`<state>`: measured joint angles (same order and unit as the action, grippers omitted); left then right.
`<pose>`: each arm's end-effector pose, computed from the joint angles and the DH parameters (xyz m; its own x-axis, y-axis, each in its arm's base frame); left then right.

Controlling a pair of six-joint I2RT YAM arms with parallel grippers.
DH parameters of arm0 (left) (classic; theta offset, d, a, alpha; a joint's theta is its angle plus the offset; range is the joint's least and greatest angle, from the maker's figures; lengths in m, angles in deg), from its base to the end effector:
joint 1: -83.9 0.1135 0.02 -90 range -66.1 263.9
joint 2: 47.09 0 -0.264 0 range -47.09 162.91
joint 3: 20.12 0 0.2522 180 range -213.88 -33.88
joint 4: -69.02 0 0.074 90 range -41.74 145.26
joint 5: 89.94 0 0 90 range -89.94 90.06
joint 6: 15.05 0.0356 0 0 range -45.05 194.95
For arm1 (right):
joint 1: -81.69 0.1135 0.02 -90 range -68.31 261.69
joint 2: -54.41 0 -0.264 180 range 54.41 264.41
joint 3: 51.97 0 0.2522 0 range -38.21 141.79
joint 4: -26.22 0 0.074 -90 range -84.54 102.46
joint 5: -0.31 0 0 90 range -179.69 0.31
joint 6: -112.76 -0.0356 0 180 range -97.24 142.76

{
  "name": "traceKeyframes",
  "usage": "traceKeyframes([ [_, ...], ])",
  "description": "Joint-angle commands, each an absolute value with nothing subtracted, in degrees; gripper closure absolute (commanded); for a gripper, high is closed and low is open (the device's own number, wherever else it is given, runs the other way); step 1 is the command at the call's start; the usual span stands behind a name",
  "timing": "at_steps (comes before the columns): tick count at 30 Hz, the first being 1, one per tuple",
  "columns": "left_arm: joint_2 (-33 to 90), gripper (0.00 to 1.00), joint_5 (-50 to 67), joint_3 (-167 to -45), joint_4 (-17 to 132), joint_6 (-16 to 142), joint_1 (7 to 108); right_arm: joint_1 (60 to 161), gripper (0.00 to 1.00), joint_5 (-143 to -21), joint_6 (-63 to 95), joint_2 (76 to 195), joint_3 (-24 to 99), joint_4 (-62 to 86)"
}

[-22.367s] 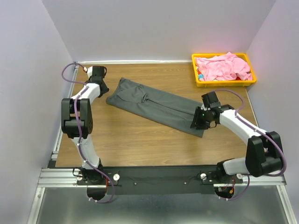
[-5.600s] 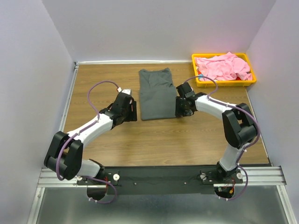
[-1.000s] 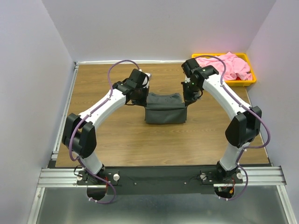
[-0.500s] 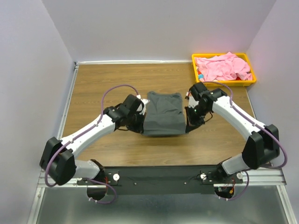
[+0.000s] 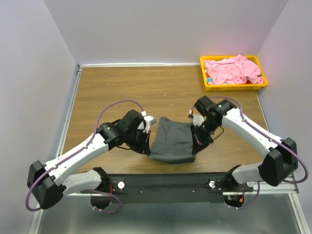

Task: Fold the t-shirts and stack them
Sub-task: Fold the tshirt

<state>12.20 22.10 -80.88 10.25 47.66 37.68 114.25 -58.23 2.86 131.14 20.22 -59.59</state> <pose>0.1253 -0.1501 0.2569 -0.8886 0.3130 -0.3353 0.4525 0.7184 -0.5283 0.1671 0.1288 0.2461 -0.9478 -0.2607 0.1834 -0.1423 0.8608 0.4887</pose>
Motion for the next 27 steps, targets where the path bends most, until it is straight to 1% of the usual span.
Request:
traceKeyframes([
  [1,18.45,1.0,19.92,-88.36,9.73,52.09,40.38,113.08,0.99,-66.12,2.54,135.87,34.28,-61.36],
  [2,20.13,1.0,20.53,-90.55,10.6,54.62,43.09,111.5,0.99,-68.13,2.98,138.67,38.39,-61.28],
  [4,25.06,1.0,20.89,-92.58,12.1,56.4,45.83,108.86,0.99,-68.59,4.03,140.97,40.7,-60.93],
  [8,32.79,1.0,19.84,-99.16,17.01,59.83,53.21,101.58,0.99,-70.35,5.79,146.15,43.17,-58.56],
  [11,39.56,1.0,20.0,-103.47,21.06,60.54,55.06,98.93,0.99,-70.88,6.23,149.15,44.58,-55.84],
  [15,49.22,1.0,21.59,-109.37,23.53,62.2,55.86,96.29,0.99,-69.83,6.06,153.89,44.85,-51.27],
  [19,57.92,1.0,21.77,-112.88,25.81,62.56,56.04,93.91,0.99,-71.84,6.06,156.18,43.18,-48.19],
  [22,61.18,1.0,21.42,-116.57,25.9,62.82,55.95,92.51,0.99,-73.69,5.71,157.15,41.34,-45.47],
  [27,62.33,1.0,22.99,-121.14,28.01,62.3,55.77,91.1,0.99,-76.06,4.21,157.59,35.72,-40.55],
])
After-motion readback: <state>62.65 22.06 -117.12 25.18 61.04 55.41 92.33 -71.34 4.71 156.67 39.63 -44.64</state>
